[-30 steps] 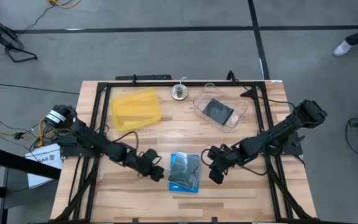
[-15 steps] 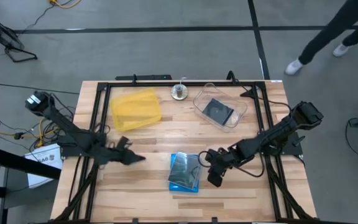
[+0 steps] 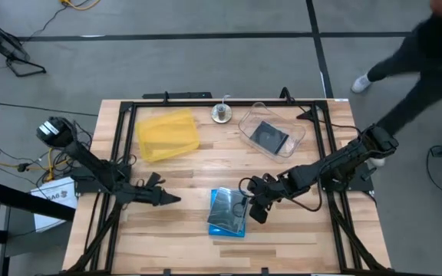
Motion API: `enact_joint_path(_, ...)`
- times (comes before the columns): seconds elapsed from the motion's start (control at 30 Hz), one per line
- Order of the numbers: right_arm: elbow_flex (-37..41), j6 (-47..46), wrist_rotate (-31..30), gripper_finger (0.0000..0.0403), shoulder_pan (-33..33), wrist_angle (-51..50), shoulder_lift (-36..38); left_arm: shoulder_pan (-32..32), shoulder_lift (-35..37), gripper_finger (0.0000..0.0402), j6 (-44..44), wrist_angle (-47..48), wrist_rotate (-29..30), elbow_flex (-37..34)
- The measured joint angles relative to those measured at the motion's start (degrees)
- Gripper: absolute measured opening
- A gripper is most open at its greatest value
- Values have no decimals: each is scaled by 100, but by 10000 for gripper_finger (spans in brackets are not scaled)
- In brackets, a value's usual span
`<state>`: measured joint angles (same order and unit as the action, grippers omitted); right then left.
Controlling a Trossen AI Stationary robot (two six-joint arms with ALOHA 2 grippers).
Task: Pick & place jewel cases by type
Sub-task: Put the black CD case into the transparent bin
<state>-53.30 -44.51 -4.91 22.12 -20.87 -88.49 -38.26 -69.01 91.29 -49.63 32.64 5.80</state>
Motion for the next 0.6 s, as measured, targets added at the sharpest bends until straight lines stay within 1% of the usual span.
enact_joint_path(0.13,0,144,-16,0,-54,-57,0,123,-1033,193,144,-1178,-331,64)
enact_joint_path(0.2,0,158,-63,0,-54,-106,0,198,-1557,193,310,-1558,-478,187)
enact_joint_path(0.3,0,166,-116,0,-48,-143,0,332,-2280,193,575,-1775,-822,489)
enact_joint_path(0.43,0,260,-158,0,-41,-160,0,542,-3027,193,686,-1842,-1512,1140)
enact_joint_path(0.5,0,302,-167,0,-41,-159,0,655,-3298,193,686,-1840,-1807,1439)
enact_joint_path(0.6,0,403,-182,0,-41,-182,0,817,-3605,193,685,-1845,-2039,1782)
